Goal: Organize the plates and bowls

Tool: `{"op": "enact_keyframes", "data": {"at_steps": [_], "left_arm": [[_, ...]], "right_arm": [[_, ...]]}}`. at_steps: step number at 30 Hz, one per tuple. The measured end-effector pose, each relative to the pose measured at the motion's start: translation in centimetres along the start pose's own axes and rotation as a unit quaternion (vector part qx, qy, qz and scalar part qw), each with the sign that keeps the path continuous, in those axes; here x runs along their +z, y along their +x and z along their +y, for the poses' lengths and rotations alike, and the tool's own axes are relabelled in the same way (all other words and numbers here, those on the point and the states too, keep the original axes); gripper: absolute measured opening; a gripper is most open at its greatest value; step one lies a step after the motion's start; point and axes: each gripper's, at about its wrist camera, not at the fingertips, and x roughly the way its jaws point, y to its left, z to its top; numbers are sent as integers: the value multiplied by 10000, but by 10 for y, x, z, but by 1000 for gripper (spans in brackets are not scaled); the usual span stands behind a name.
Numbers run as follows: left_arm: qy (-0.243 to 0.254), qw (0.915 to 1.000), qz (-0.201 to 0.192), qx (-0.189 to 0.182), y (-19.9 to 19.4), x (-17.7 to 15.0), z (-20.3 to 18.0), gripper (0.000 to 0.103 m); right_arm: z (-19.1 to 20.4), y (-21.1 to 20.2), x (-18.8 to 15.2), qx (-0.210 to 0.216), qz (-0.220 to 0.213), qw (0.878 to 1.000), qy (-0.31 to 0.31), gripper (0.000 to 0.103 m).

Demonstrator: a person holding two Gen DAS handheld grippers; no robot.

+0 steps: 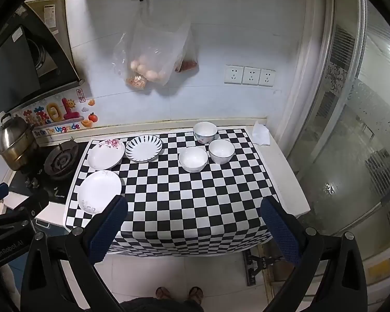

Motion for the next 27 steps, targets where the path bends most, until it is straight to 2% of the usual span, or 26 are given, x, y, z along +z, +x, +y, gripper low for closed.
{"op": "enact_keyframes", "data": {"at_steps": [27], "left_arm": [[-14,10000,-63,27,-11,4,-6,103]], "right_arm": [[-5,-15,-8,57,-31,10000,-33,103]]}}
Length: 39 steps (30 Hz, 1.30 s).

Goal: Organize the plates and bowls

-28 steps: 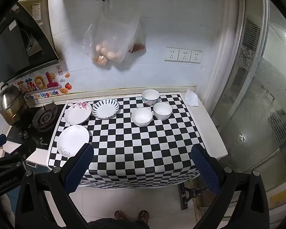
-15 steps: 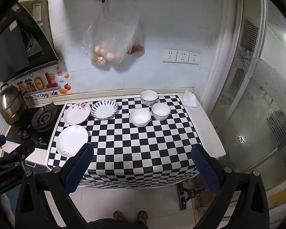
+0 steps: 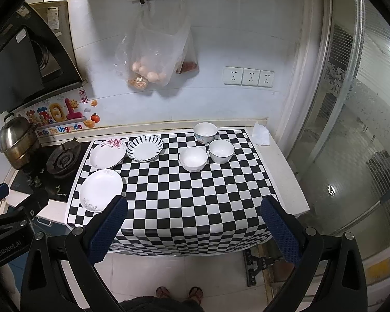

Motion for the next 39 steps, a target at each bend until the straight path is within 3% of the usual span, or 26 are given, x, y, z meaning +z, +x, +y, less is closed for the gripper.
{"op": "enact_keyframes", "data": {"at_steps": [39], "left_arm": [[0,10000,-12,-44,-27,-5,-3,103]], "right_arm": [[-8,-12,-11,92,-40,9999,82,103]]}}
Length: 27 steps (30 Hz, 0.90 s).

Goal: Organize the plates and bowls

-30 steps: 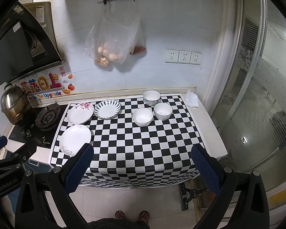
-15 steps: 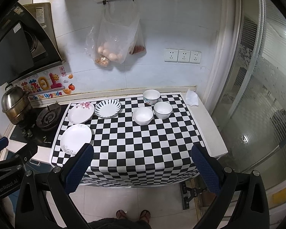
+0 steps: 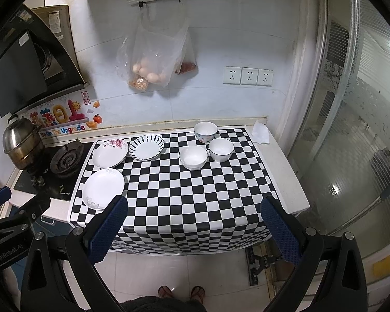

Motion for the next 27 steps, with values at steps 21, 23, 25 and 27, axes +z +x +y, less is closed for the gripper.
{"op": "enact_keyframes", "data": {"at_steps": [21,23,25,27], "left_arm": [[13,10000,6,52,9,2,-6,103],[34,10000,0,50,12,3,-7,103],[14,10000,-6,26,11,2,-7,103],[17,10000,-25,22,12,1,-9,103]], "right_arm": [[-5,3,-2,64,51,10000,15,103],[-5,4,-2,67,51,10000,27,103],[-3,5,-1,63,48,10000,38,103],[-4,5,0,57,40,10000,44,103]]}}
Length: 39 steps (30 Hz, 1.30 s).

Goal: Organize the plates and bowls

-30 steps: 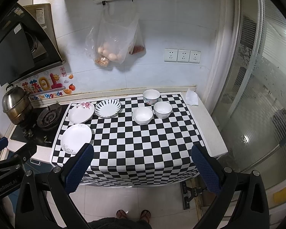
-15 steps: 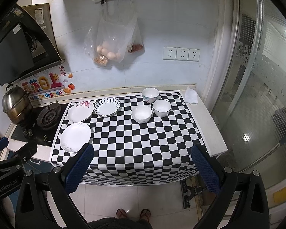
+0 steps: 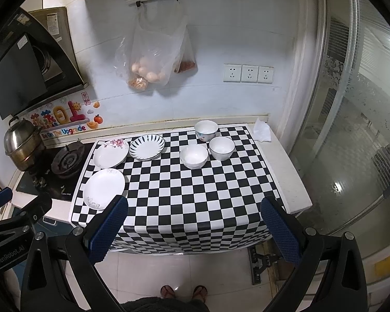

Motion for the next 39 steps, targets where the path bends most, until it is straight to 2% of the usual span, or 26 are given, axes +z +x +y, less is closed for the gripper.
{"op": "enact_keyframes", "data": {"at_steps": [6,11,17,22,26,28,31,34,39], "left_arm": [[-84,9996,-248,133,4,4,-3,103],[-313,9982,-412,303,19,5,7,103],[-587,9941,-180,894,74,2,40,103],[-994,9880,466,1089,143,-4,95,103],[-1267,9808,1032,1068,209,-8,139,103],[-1322,9769,1276,1087,241,-10,157,103],[-1323,9726,1651,968,293,-9,181,103],[-1332,9676,2039,670,346,-7,203,103],[-1238,9572,2609,165,425,-8,231,99]], "right_arm": [[-10,6,8,25,9,9999,112,103],[-20,29,11,69,65,9997,207,103],[-9,89,13,670,200,9975,-141,103],[35,177,8,1231,619,9885,-620,103],[76,252,3,1669,1192,9772,-549,103],[97,289,-1,1730,1421,9734,-496,103],[130,347,-3,1736,1812,9670,-450,103],[160,401,-3,1759,2155,9599,-351,103],[206,486,-6,1854,2881,9394,-104,98]]}}
